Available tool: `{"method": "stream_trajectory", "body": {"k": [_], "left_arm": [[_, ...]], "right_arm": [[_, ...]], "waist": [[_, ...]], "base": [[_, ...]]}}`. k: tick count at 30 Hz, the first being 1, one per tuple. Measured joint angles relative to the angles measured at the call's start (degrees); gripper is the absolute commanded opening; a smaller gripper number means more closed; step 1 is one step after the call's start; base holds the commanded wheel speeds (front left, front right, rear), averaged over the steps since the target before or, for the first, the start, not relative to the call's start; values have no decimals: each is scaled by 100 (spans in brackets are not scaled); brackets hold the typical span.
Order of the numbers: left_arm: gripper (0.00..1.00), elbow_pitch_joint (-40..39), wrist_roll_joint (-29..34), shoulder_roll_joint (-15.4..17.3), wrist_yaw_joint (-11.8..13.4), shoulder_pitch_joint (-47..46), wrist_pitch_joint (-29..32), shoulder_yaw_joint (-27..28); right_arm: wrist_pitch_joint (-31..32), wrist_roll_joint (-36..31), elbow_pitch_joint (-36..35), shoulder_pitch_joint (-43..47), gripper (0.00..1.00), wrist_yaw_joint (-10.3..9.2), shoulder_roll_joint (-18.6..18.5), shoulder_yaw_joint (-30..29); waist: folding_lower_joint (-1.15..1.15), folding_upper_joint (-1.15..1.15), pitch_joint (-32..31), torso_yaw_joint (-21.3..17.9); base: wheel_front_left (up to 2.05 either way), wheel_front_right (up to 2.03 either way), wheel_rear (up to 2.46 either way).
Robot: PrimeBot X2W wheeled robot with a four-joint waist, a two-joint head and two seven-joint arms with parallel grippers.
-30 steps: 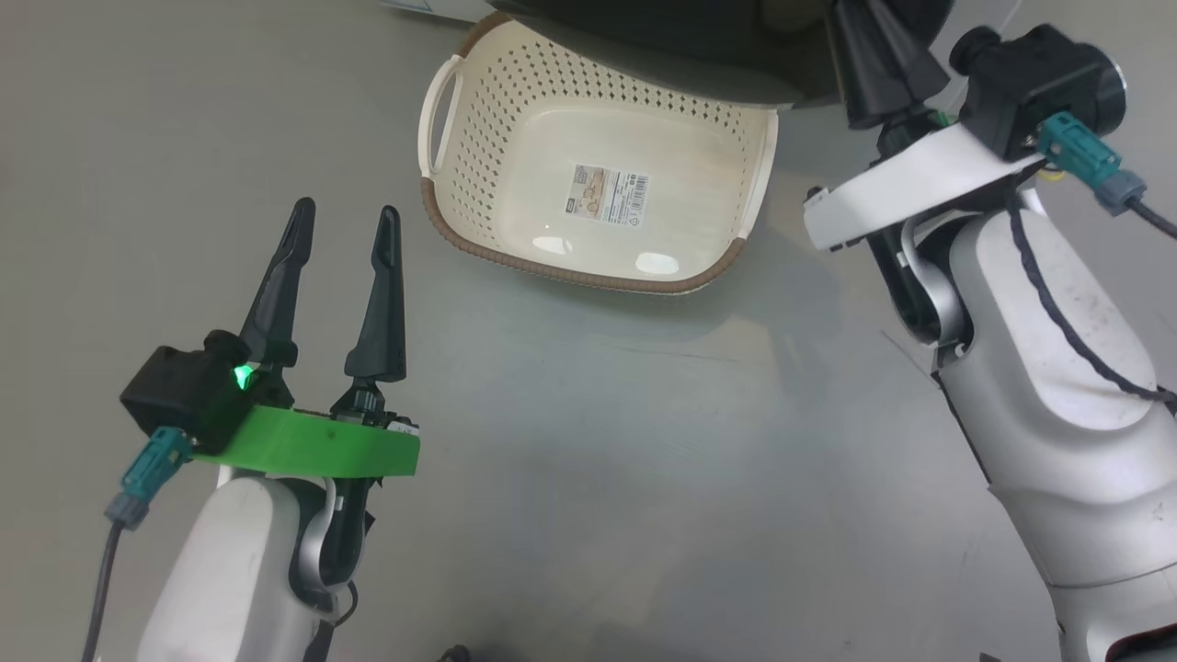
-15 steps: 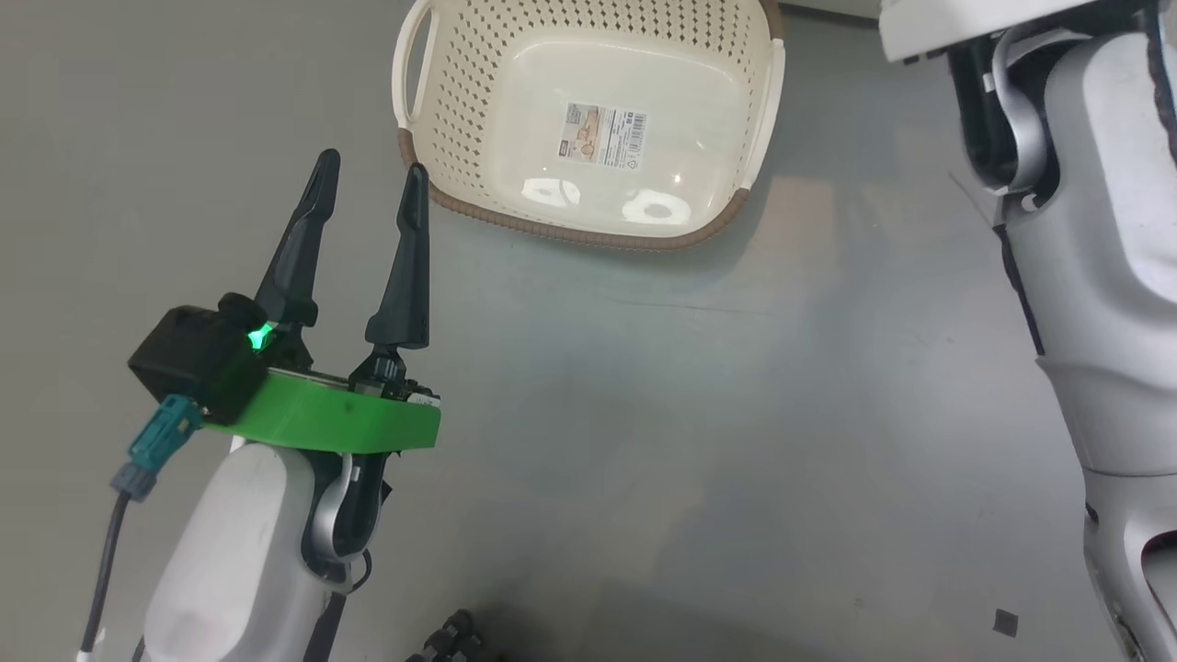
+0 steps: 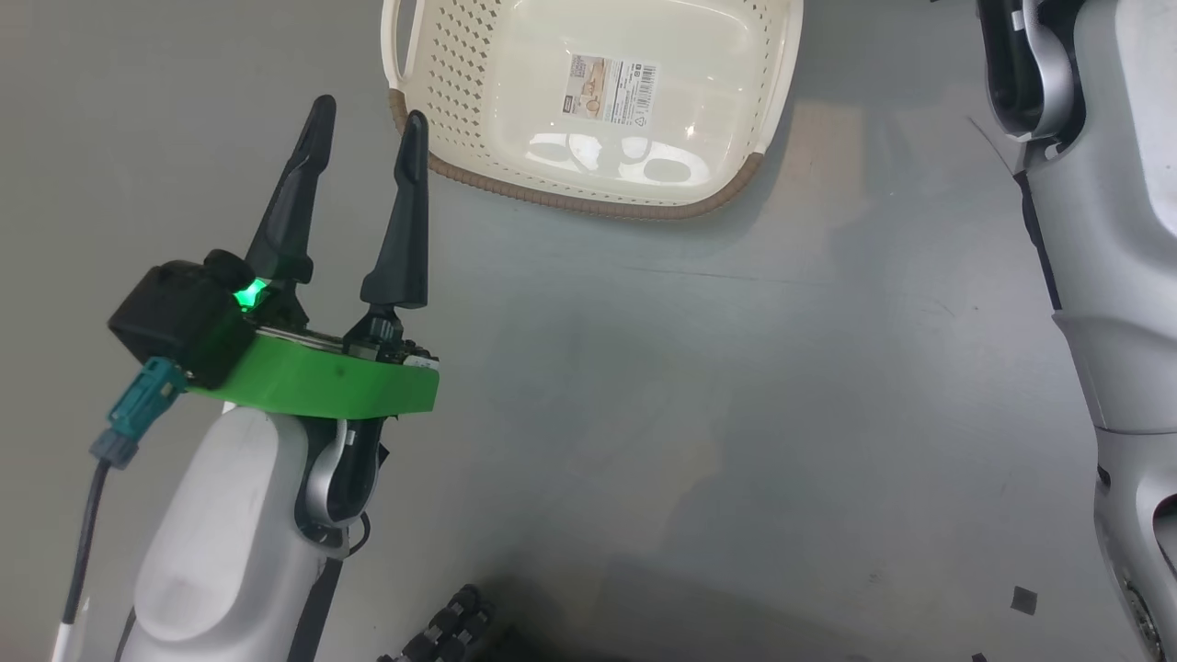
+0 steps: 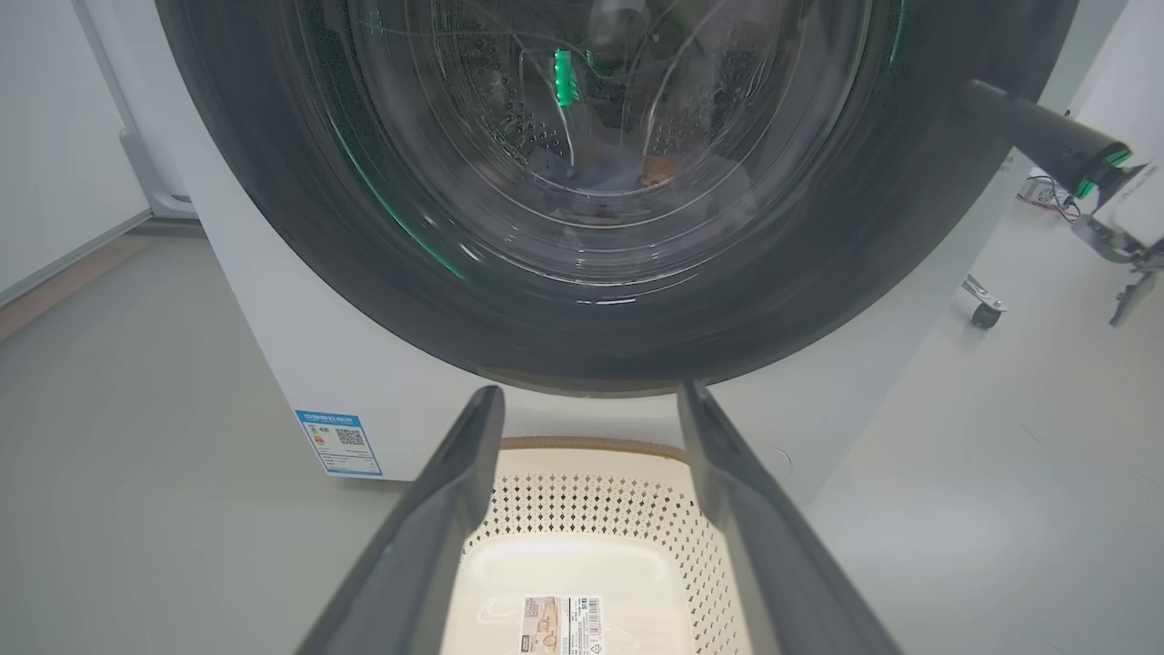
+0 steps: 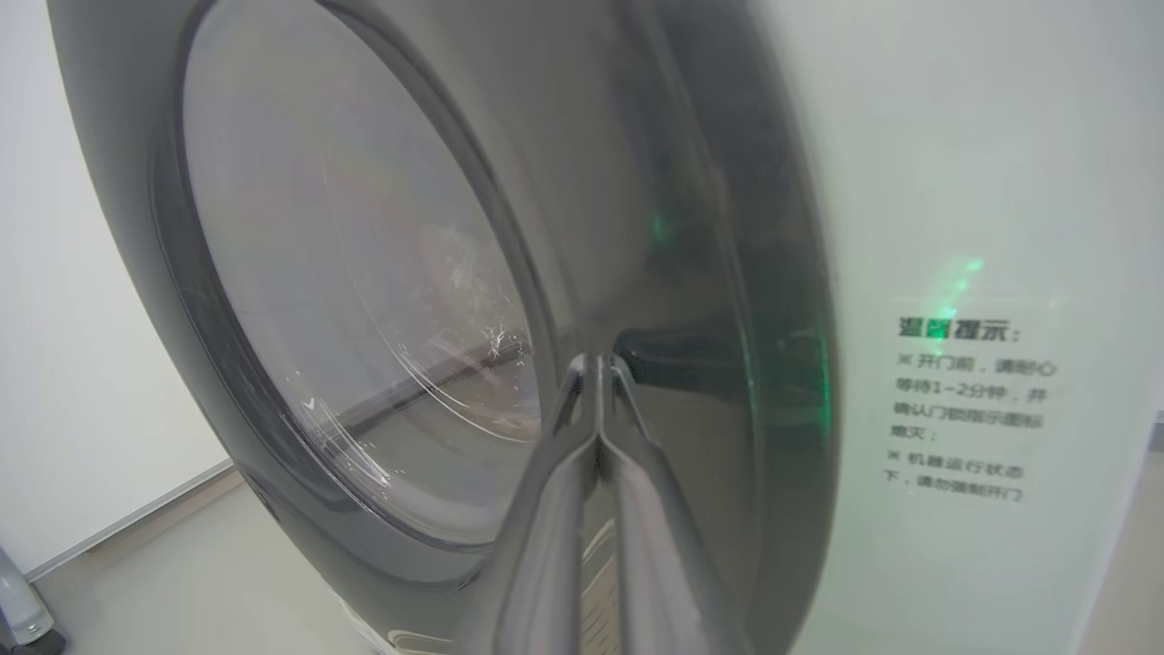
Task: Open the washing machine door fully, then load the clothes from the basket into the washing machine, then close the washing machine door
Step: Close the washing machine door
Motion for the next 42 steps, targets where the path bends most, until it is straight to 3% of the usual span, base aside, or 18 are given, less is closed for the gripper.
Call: {"method": "stream_trajectory", "body": {"k": [10, 21, 33, 34, 35, 36, 42], "left_arm": [[100, 155, 2, 9, 0, 5, -8, 179], [100, 289, 53, 79, 0, 75, -8, 403], [100, 382, 118, 156, 0, 453, -8, 522], [100, 385, 124, 158, 0, 487, -8, 535], [100, 391, 125, 156, 0, 517, -8, 575], [100, 400, 125, 156, 0, 538, -8, 626], [100, 504, 167, 230, 0, 731, -8, 877]], "right_arm": [[-118, 135, 453, 62, 0, 185, 82, 32], [-208, 324, 899, 863, 0, 404, 205, 98], [-218, 452, 1140, 1505, 0, 521, 296, 94], [-218, 468, 1139, 1552, 18, 521, 307, 80], [-218, 472, 1132, 1596, 49, 521, 319, 56], [-218, 474, 1109, 1641, 100, 520, 332, 20], [-218, 480, 945, 1941, 100, 519, 399, -80]], "waist": [[0, 0, -167, -69], [0, 0, -642, -222], [0, 0, -1257, -434], [0, 0, -1312, -455], [0, 0, -1366, -476], [0, 0, -1423, -498], [0, 0, -1755, -628]], "base": [[0, 0, 0], [0, 0, 0], [0, 0, 0], [0, 0, 0], [0, 0, 0], [0, 0, 0], [0, 0, 0]]}}
